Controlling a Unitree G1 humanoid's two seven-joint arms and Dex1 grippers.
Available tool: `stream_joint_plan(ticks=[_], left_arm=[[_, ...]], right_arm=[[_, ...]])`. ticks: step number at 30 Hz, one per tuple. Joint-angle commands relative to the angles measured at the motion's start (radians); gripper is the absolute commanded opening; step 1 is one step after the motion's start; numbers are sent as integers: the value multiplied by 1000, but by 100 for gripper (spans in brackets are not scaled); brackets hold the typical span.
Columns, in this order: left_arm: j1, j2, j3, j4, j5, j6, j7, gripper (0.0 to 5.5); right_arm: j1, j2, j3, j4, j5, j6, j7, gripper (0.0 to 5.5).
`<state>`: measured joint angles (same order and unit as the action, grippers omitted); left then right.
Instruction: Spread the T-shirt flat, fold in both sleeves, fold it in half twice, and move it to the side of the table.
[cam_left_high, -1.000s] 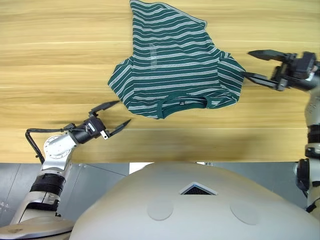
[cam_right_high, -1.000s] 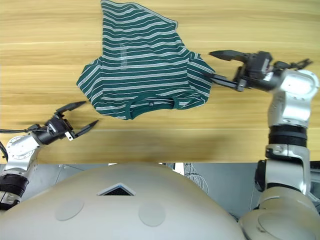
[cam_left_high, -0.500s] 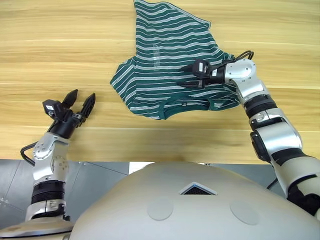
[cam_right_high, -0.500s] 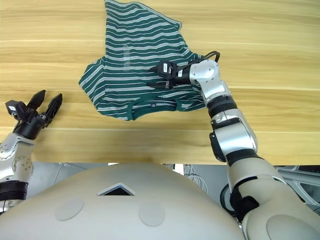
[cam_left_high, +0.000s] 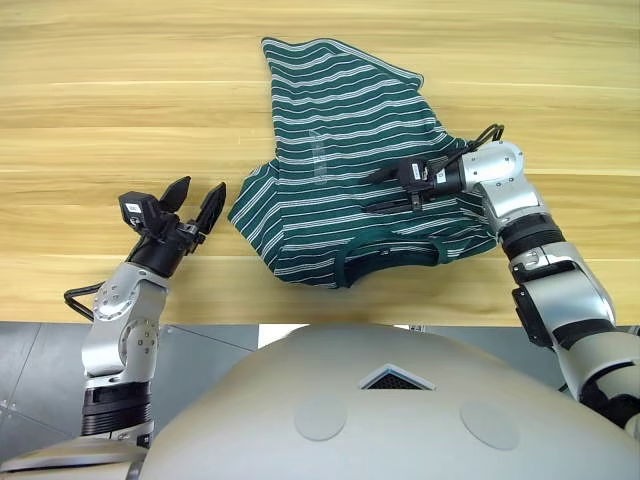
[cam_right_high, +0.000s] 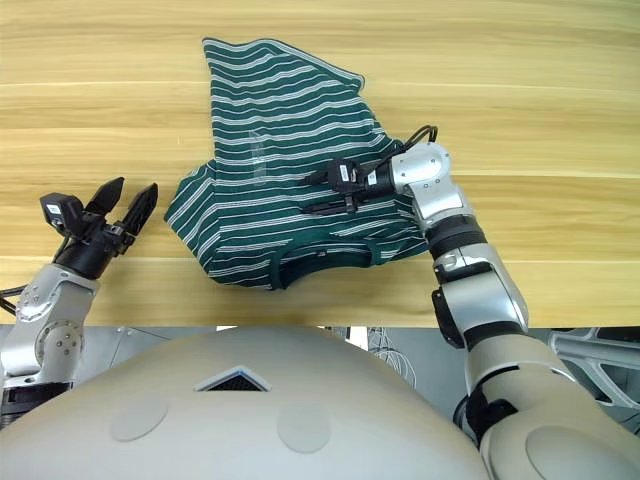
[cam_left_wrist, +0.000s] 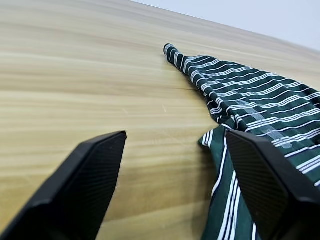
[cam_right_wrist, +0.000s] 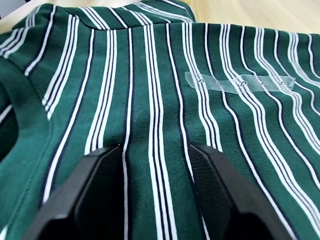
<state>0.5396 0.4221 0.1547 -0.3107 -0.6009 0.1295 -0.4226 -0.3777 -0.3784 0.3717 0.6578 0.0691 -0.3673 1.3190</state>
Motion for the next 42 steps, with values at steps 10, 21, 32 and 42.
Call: stream_joint_plan(ticks=[10, 21, 32, 42], left_arm=[[-276, -148, -528, 7, 713, -104, 153, 357], [-308, -115, -557, 257, 778, -138, 120, 357], [-176, 23, -484, 261, 707, -140, -1, 357], [-146, 12, -499, 179, 690, -99, -24, 357]], right_arm=[[-335, -23, -288, 227, 122, 130, -174, 250], [-538, 67, -245, 655, -182, 161, -884, 250], [-535, 131, -310, 673, -188, 139, -800, 250], [-474, 103, -297, 671, -228, 123, -662, 250]])
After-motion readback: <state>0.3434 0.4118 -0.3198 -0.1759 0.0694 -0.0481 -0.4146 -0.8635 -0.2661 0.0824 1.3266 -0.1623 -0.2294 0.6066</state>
